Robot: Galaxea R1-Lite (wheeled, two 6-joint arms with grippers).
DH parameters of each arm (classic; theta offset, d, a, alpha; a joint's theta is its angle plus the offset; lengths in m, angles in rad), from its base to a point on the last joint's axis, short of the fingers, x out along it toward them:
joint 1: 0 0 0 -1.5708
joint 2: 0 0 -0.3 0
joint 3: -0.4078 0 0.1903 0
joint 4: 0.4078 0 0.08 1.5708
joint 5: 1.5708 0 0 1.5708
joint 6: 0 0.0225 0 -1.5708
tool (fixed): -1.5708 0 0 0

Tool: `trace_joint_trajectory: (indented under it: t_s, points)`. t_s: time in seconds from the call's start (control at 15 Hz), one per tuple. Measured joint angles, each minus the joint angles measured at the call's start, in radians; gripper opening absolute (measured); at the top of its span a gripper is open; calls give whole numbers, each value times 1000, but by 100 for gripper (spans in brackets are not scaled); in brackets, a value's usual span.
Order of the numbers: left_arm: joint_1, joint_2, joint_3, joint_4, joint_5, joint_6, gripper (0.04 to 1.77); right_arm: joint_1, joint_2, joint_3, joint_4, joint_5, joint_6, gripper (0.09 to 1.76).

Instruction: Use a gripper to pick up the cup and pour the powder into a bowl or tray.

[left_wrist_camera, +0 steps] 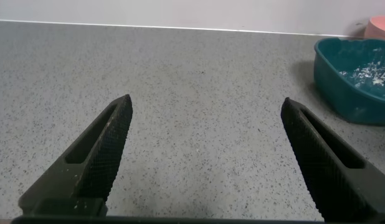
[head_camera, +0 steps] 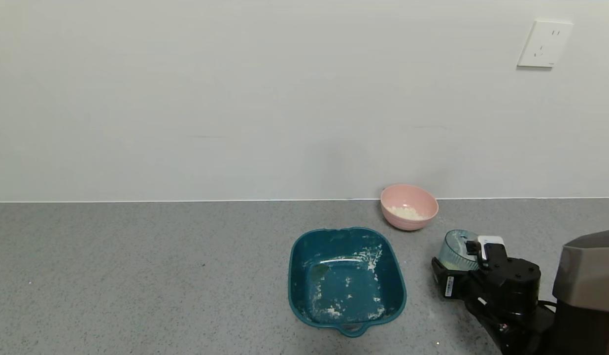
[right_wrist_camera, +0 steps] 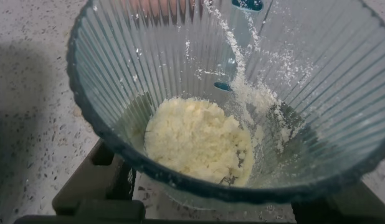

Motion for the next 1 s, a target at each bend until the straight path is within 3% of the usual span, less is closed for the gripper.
trace_joint_trajectory:
  t_s: [0.27,0.6,1.0]
  points:
    - [0,0,0,0,0,0,172,-1,16,-26,0,-3,-6,134]
    - [0,0,0,0,0,0,172,7,20,-15,-1,-3,-18,152]
    - [0,0,0,0,0,0,172,14,-19,35,0,16,-29,162]
